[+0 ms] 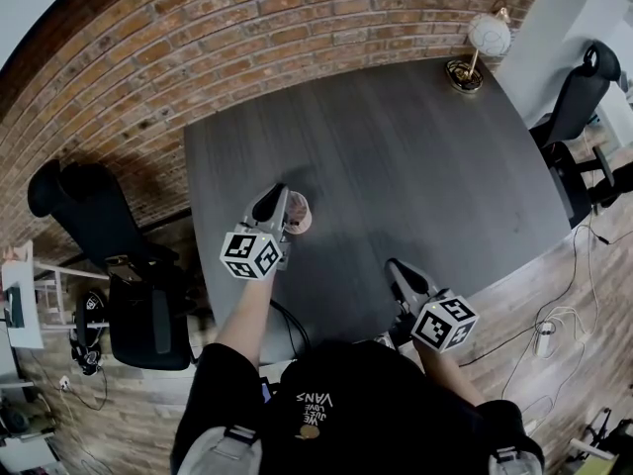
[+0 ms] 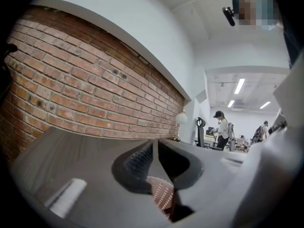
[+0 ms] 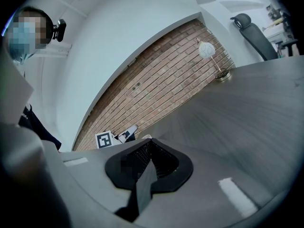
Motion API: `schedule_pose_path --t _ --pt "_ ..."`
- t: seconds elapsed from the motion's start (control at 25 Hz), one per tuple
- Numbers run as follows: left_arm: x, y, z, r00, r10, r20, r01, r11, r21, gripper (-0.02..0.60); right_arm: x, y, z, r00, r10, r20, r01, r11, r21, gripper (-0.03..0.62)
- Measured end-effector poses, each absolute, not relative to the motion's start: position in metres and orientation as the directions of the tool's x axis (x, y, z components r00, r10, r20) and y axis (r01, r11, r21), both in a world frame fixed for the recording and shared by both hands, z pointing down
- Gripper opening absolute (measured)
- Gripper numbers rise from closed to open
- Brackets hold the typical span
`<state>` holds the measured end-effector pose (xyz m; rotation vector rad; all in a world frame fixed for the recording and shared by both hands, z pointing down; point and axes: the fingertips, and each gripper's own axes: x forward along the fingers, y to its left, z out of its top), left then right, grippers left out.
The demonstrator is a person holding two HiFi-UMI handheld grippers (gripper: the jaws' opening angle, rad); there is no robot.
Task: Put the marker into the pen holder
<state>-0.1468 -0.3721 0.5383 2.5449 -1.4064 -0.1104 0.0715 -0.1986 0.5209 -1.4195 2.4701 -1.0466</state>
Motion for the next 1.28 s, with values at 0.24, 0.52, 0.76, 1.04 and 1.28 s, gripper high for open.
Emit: schedule_pose_path --t 0.24,0.52,0.76,1.04,1.28 --pt "-0.151 -0.366 0.528 0.520 -0.854 0.025 -0.832 -0.500 0.239 0.083 0.074 -0.196 0.516 -0.563 -0.797 0.221 -0.719 0.340 -0.606 0.000" --pt "-0.158 -0.350 0.509 0.492 -0.870 -0.010 -0.843 -0.480 0.244 0.083 0.075 -0.190 0.509 -0.582 -0.789 0.199 -0.708 0.371 -0.601 0.000" --pt "-0.158 -0.319 0.498 0.471 -0.882 -0.030 -0.851 -0.463 0.247 0.083 0.083 -0.186 0.499 -0.600 -0.782 0.171 -0.698 0.407 -0.589 0.000" --pt "-0.159 -0.271 0.488 0.436 -0.899 -0.037 -0.873 -0.433 0.227 0.083 0.089 -0.177 0.489 -0.637 -0.758 0.140 -0.673 0.460 -0.579 0.000" --pt "-0.164 -0.227 0.485 0.377 -0.925 -0.037 -0.894 -0.374 0.248 0.083 0.089 -0.166 0.486 -0.676 -0.726 0.127 -0.647 0.501 -0.575 0.000"
